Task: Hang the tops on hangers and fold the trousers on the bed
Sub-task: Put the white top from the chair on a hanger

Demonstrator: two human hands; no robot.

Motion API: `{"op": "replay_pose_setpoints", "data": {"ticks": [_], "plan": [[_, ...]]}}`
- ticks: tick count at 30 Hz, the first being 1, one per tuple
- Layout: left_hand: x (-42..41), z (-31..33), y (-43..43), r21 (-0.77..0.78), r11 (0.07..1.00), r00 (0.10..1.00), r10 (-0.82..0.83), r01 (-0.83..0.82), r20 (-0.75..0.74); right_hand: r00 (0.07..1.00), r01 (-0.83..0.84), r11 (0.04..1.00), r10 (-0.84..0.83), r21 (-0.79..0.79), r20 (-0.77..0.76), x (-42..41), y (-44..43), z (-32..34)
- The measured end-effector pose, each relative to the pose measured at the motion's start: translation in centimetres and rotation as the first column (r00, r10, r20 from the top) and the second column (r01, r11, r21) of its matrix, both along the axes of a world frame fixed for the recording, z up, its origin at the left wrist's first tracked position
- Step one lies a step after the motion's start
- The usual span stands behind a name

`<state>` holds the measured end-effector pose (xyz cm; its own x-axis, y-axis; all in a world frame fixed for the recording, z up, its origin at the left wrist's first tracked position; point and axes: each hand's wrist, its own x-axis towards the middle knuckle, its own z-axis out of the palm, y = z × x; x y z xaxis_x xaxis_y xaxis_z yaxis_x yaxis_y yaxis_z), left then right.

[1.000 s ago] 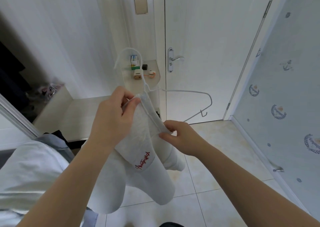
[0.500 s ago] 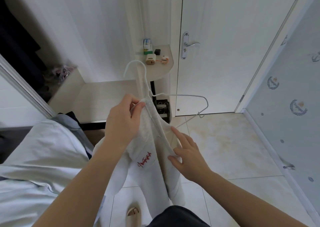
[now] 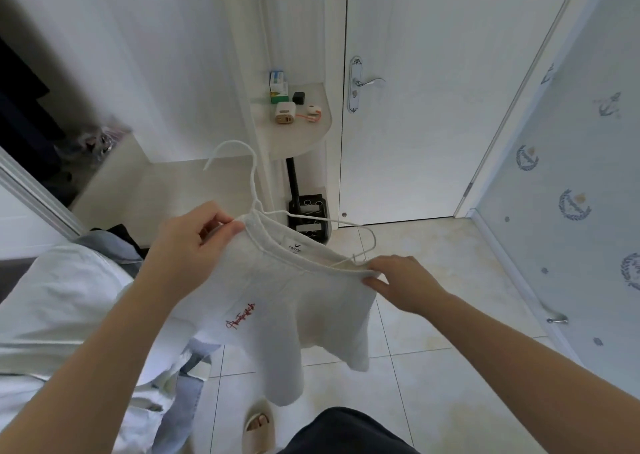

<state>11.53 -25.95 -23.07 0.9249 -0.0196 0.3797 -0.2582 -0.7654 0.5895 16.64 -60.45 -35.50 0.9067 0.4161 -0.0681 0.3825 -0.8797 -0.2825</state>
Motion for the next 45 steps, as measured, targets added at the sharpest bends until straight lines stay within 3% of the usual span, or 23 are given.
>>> {"op": "replay_pose_setpoints", "data": {"ticks": [7, 10, 14, 26, 36, 39, 45], "plan": [[-0.4, 0.4, 0.4, -0.258, 0.966, 0.999, 0.034, -0.024, 0.032, 0.997, 0.053, 0.977, -0.062, 0.205, 0.035, 2.4, -1.4, 1.6], [-0.7, 0.9, 0.6, -0.324, 0.946, 0.999, 0.015, -0.005, 0.029, 0.995, 0.035, 0.978, -0.054, 0.206, 0.084, 2.9, -1.9, 2.4], [-1.1, 1.5, 0.8, -0.366, 0.93, 0.999, -0.028, 0.043, 0.044, 0.98, -0.019, 0.982, -0.019, 0.189, 0.197, 3.1, -2.7, 3.0], [-1.9, 2.2, 0.3, -0.386, 0.92, 0.996, -0.049, 0.073, 0.074, 0.988, -0.062, 0.942, 0.012, 0.329, 0.152, 3.6, -3.1, 5.1], [-2.3, 2.4, 0.1, -0.361, 0.927, 0.989, -0.05, 0.098, 0.141, 0.995, 0.026, 0.899, -0.065, 0.437, 0.074, 3.4, -3.1, 5.9], [-2.1, 2.1, 0.4, -0.24, 0.969, 0.991, -0.035, 0.067, 0.133, 0.995, 0.02, 0.905, -0.059, 0.425, 0.079, 3.4, -3.3, 6.3], [-0.9, 1.3, -0.1, 0.023, 0.997, 0.996, -0.071, 0.072, -0.06, 0.983, -0.069, 0.916, -0.005, 0.395, 0.182, 2.4, -1.4, 8.7]]}}
